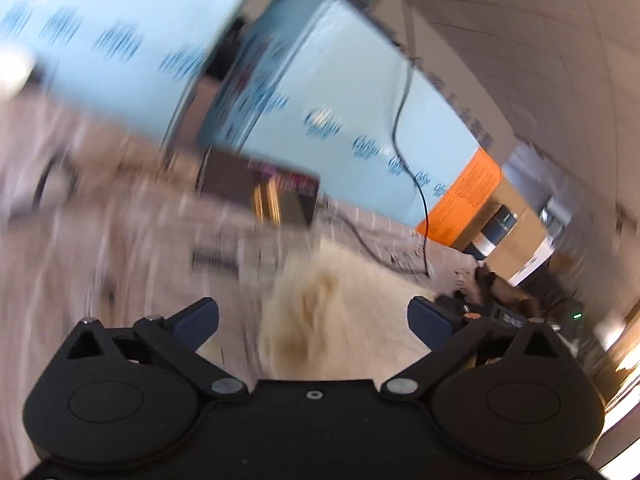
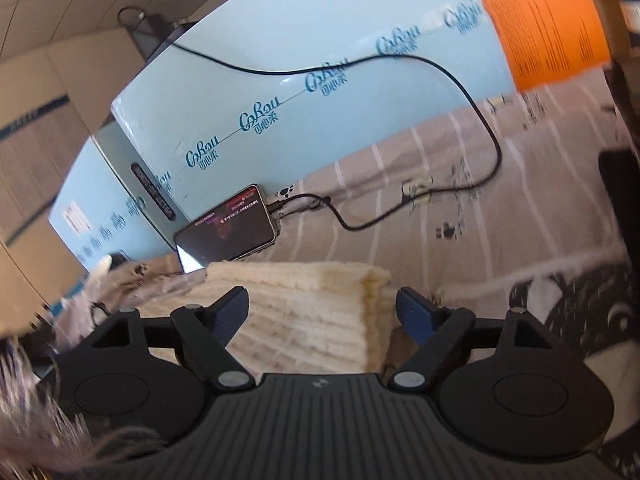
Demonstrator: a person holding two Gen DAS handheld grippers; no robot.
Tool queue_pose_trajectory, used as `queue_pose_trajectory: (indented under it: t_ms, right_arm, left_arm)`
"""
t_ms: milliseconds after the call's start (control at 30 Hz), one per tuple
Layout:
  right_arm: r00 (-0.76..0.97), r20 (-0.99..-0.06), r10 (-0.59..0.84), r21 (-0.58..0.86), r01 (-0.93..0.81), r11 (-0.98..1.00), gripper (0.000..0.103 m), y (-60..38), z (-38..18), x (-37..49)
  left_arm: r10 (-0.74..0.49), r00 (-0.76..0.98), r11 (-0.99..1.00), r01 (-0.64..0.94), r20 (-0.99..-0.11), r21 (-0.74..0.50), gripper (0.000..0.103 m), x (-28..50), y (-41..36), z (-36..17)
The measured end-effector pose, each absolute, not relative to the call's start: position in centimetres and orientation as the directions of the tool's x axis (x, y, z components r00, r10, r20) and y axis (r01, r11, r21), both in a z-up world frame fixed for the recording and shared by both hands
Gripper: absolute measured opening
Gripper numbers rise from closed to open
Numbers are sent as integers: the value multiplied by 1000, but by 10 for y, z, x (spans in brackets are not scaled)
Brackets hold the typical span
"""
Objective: Fold clothes
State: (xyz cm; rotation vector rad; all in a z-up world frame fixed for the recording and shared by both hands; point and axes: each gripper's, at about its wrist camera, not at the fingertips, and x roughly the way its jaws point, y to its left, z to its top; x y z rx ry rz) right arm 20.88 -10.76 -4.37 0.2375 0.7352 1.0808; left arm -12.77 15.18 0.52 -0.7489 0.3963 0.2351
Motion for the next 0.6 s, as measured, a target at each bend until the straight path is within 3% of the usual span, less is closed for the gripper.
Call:
queue_pose_trajectory:
  t_ms: [233, 600]
  right_arm:
    - [264, -426, 865, 613, -619, 491, 81, -132, -52, 214]
    - [149, -482, 864, 625, -632, 458, 80, -104, -63, 218]
  left_arm:
    - [-113, 910, 637, -242, -399, -732, 103, -133, 118, -27]
    - [-151, 875, 670, -251, -460, -698, 103, -65, 124, -37]
